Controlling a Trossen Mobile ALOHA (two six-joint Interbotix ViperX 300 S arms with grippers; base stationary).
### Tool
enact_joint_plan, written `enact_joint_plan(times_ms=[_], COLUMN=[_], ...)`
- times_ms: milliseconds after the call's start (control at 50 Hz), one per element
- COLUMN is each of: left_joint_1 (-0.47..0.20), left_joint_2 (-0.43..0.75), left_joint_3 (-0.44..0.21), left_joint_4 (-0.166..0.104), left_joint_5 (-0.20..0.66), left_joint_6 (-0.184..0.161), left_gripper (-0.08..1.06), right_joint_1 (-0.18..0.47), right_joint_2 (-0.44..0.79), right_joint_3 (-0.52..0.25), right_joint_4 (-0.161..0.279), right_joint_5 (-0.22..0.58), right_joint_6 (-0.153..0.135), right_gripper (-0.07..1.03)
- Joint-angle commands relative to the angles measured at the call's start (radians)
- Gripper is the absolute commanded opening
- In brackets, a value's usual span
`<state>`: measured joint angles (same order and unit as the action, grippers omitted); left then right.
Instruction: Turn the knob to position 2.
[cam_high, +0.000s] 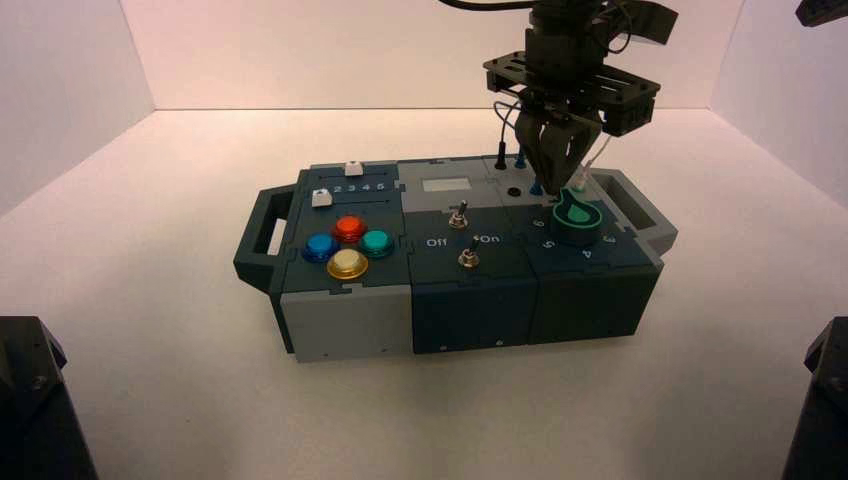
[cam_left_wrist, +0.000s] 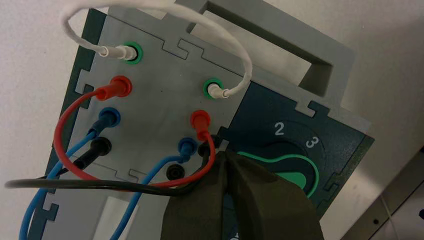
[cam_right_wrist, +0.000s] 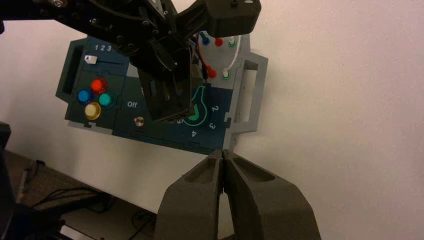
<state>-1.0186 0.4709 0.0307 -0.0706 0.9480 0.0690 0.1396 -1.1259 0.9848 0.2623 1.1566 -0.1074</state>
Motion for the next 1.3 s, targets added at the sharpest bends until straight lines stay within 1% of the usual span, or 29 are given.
enact_joint_plan(times_ms=[20, 540, 1300], left_joint_1=[-0.018, -0.046, -0.067], left_joint_2=[-0.020, -0.018, -0.015], left_joint_3=[-0.025, -0.029, -0.038], left_joint_4=[-0.003, -0.008, -0.009], left_joint_5=[0.012, 0.021, 0.035], left_joint_6=[0.008, 0.008, 0.008], left_gripper=[-0.03, -0.03, -0.03], right_joint_1=[0.005, 0.006, 0.006], right_joint_2=[0.014, 0.014, 0.014], right_joint_3=[-0.020, -0.020, -0.021], right_joint_4=[0.002, 0.000, -0.002], right_joint_5=[-0.006, -0.008, -0.012], right_joint_6=[-0.006, -0.005, -0.003], right_gripper=[-0.03, -0.03, -0.03])
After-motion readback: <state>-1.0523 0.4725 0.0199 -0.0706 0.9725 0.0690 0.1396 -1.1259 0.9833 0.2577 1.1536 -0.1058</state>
